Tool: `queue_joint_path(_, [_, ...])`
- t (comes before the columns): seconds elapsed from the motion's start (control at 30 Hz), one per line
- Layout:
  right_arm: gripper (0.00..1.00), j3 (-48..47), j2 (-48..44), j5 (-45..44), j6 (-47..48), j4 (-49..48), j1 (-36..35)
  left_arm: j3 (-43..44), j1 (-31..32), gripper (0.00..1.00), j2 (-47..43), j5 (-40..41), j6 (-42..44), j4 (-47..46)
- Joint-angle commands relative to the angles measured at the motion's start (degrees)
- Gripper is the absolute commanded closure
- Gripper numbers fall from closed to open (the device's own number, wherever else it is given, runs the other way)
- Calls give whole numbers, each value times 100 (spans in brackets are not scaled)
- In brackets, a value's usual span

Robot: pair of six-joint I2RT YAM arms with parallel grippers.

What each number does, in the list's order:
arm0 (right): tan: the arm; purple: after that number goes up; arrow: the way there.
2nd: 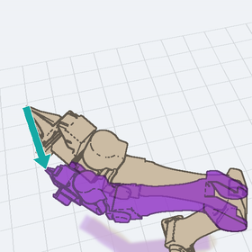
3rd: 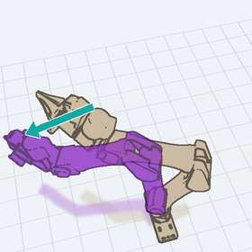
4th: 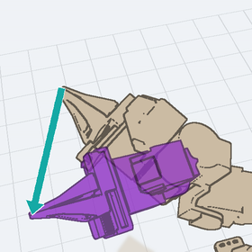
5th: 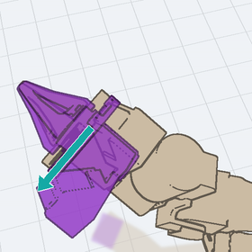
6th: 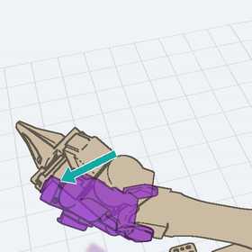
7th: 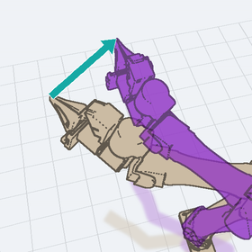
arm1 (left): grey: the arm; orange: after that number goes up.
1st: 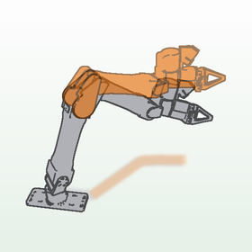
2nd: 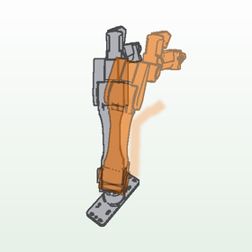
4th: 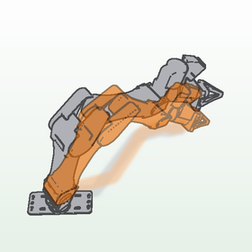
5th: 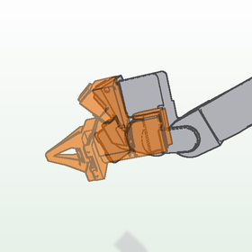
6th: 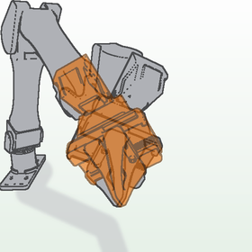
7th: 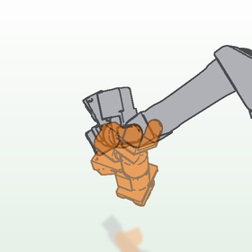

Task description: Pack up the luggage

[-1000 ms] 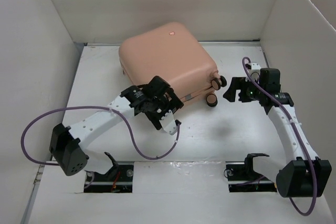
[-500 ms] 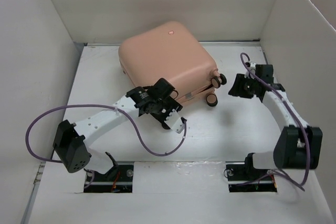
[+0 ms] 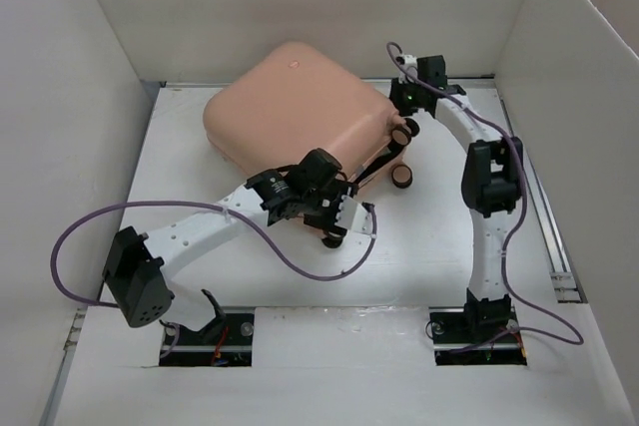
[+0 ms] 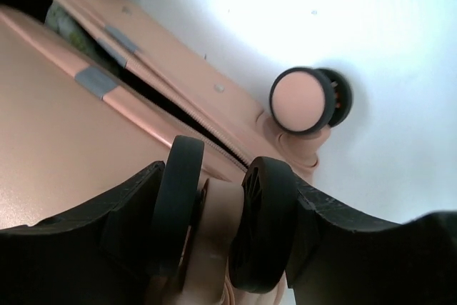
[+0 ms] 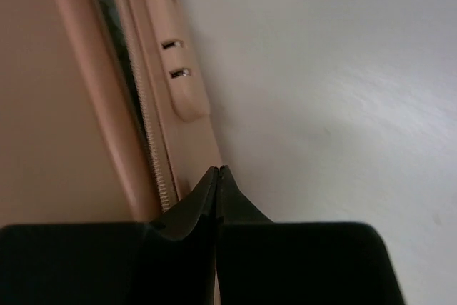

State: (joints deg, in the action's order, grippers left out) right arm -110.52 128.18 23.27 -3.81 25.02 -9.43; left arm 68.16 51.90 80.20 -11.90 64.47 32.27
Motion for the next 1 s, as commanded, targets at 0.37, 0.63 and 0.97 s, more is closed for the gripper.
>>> queue_joint_path(0.37, [58, -571, -774, 1305, -972, -1647, -10, 1217, 23, 100, 1401, -701, -4810, -1899])
queue_joint_path(0.63, [25, 3643, -4242, 1066, -60, -1921, 1277, 1638, -110, 100, 1744, 38, -4882, -2304])
queue_joint_path(0.97, [54, 7730, -7676, -910, -981, -3352, -286, 2957, -347, 100, 2333, 127, -4882, -1742])
